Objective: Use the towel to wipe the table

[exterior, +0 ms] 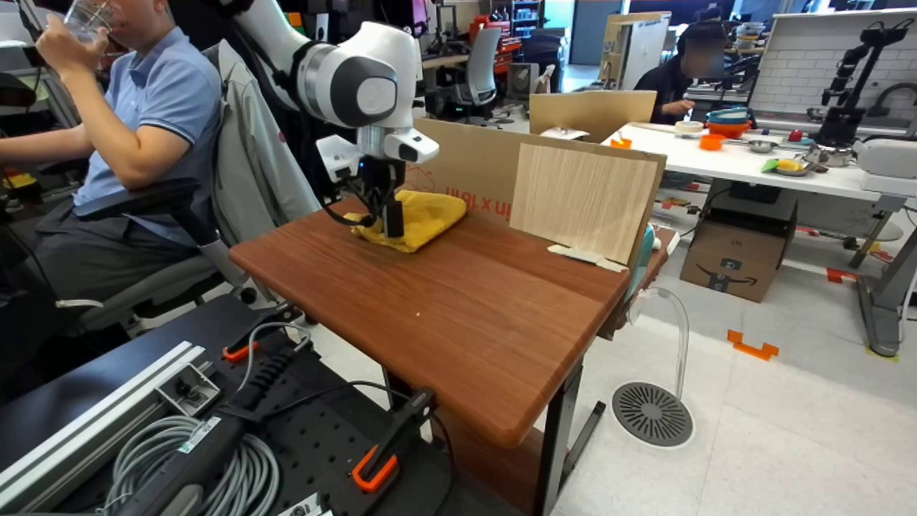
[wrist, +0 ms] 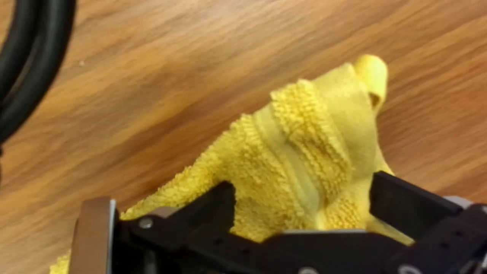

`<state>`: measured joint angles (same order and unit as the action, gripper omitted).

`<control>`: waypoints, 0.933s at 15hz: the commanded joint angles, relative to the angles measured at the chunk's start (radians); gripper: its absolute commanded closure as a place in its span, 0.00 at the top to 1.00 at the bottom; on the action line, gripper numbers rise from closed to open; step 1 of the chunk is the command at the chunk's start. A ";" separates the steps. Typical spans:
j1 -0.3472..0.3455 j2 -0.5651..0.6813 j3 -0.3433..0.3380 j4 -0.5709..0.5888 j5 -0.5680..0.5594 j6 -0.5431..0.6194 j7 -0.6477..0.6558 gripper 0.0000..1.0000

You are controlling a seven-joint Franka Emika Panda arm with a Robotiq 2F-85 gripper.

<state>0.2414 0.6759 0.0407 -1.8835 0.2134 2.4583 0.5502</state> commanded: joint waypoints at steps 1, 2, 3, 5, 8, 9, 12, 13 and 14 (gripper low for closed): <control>-0.101 0.012 -0.008 -0.043 0.067 -0.034 -0.049 1.00; -0.126 -0.012 -0.015 -0.087 0.076 -0.030 -0.063 1.00; -0.149 -0.025 -0.020 -0.110 0.083 -0.017 -0.078 1.00; -0.199 -0.078 -0.035 -0.195 0.100 0.002 -0.110 1.00; -0.254 -0.114 -0.067 -0.275 0.111 0.006 -0.136 1.00; -0.268 -0.126 -0.079 -0.301 0.111 0.005 -0.140 1.00; -0.297 -0.157 -0.108 -0.371 0.106 0.005 -0.148 1.00; -0.306 -0.165 -0.115 -0.385 0.106 0.002 -0.152 1.00; -0.314 -0.172 -0.124 -0.402 0.104 -0.001 -0.151 1.00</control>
<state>-0.0536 0.5057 -0.0580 -2.2017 0.3017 2.4296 0.4312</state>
